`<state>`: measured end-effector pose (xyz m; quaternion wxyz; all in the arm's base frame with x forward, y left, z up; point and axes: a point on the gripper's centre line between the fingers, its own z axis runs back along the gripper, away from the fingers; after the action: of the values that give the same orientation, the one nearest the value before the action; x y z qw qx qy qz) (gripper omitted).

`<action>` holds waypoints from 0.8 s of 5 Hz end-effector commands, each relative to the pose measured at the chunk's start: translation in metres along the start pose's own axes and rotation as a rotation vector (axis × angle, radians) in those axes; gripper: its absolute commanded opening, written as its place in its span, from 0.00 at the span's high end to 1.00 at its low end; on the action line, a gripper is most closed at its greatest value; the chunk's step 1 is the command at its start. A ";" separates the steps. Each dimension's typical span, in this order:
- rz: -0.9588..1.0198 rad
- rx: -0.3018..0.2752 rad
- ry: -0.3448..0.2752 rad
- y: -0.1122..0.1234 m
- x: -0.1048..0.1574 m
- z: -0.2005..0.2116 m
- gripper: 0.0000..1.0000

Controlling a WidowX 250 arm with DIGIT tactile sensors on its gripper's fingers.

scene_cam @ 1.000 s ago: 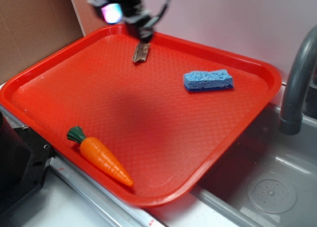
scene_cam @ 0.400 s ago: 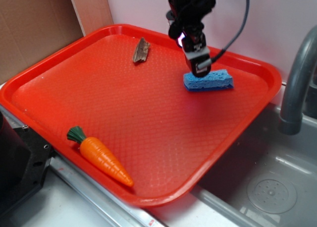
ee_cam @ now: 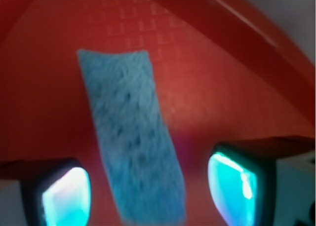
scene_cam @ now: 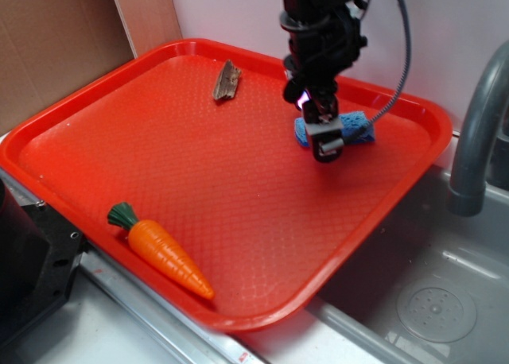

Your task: Grab the blue sponge.

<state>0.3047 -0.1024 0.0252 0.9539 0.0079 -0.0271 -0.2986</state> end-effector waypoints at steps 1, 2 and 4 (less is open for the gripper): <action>0.070 -0.043 0.003 -0.002 0.006 0.014 1.00; 0.037 -0.023 -0.053 0.008 -0.013 0.054 1.00; 0.384 -0.144 -0.171 0.052 -0.097 0.115 1.00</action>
<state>0.2554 0.0081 0.1246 0.9893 -0.0834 -0.0603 -0.1032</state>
